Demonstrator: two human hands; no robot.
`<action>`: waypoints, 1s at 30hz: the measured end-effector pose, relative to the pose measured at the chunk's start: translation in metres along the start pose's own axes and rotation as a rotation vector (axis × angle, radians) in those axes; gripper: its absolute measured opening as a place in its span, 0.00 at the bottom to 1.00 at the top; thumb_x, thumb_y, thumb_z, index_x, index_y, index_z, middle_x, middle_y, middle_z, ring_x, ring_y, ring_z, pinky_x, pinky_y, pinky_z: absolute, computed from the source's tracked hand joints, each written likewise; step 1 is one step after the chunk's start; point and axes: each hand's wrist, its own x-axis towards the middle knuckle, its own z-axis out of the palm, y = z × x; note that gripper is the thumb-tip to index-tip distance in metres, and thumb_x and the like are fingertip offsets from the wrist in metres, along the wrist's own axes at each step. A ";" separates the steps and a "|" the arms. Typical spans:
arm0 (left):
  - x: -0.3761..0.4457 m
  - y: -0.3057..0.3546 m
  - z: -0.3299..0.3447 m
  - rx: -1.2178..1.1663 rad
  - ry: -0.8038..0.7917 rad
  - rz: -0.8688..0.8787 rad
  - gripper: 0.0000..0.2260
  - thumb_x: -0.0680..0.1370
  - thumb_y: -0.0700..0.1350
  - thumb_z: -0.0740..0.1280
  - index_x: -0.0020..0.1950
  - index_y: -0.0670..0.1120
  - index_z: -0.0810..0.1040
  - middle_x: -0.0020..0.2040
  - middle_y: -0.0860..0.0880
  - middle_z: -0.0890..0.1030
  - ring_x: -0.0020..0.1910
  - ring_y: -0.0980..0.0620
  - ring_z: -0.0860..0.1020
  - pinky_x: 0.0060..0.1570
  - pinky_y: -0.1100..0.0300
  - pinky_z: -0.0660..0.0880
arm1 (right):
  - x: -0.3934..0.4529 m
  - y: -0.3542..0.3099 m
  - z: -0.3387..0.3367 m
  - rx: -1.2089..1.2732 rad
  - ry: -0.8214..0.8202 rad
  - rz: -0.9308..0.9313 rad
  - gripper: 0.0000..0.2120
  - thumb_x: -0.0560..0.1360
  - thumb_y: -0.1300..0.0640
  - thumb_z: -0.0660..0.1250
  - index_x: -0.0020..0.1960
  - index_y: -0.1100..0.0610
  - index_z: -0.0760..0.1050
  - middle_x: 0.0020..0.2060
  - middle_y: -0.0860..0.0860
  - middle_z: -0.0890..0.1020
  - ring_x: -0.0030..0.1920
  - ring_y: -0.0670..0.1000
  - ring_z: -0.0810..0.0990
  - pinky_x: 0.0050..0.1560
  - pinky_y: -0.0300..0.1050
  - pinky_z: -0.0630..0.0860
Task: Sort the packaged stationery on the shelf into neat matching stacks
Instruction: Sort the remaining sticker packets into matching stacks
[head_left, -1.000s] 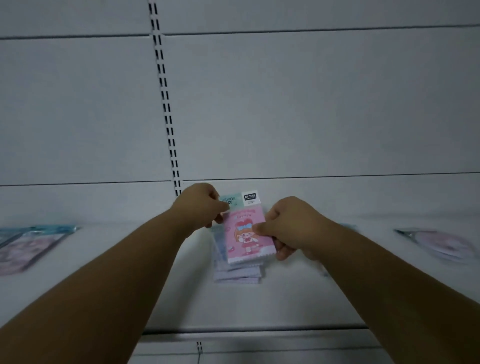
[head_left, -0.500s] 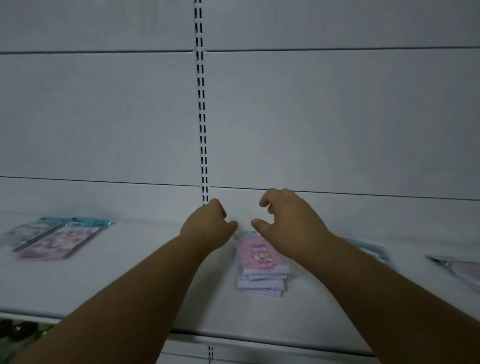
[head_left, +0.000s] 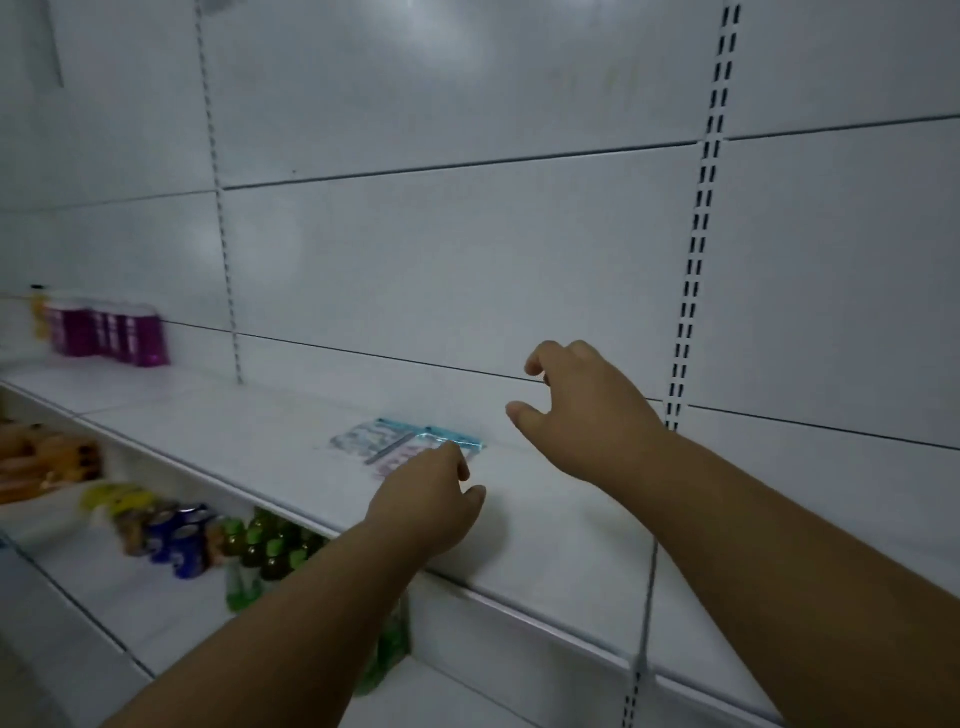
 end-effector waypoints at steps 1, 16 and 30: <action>0.006 -0.021 -0.005 0.006 0.006 0.005 0.11 0.74 0.58 0.66 0.50 0.53 0.73 0.49 0.52 0.80 0.44 0.53 0.76 0.44 0.57 0.75 | 0.009 -0.014 0.012 -0.007 0.004 0.005 0.19 0.72 0.43 0.66 0.60 0.50 0.70 0.56 0.51 0.74 0.51 0.52 0.76 0.45 0.47 0.74; 0.138 -0.181 -0.004 0.304 -0.121 -0.039 0.22 0.73 0.64 0.60 0.57 0.49 0.71 0.55 0.48 0.80 0.52 0.46 0.76 0.48 0.53 0.71 | 0.101 -0.091 0.147 -0.127 -0.044 0.159 0.18 0.73 0.44 0.66 0.59 0.51 0.71 0.53 0.52 0.74 0.47 0.53 0.76 0.43 0.46 0.71; 0.173 -0.195 -0.030 -0.326 -0.048 -0.271 0.15 0.74 0.42 0.65 0.59 0.40 0.73 0.58 0.40 0.75 0.53 0.40 0.77 0.49 0.51 0.76 | 0.139 -0.091 0.186 -0.162 -0.091 0.195 0.18 0.73 0.44 0.66 0.58 0.51 0.71 0.53 0.53 0.75 0.50 0.55 0.77 0.47 0.48 0.75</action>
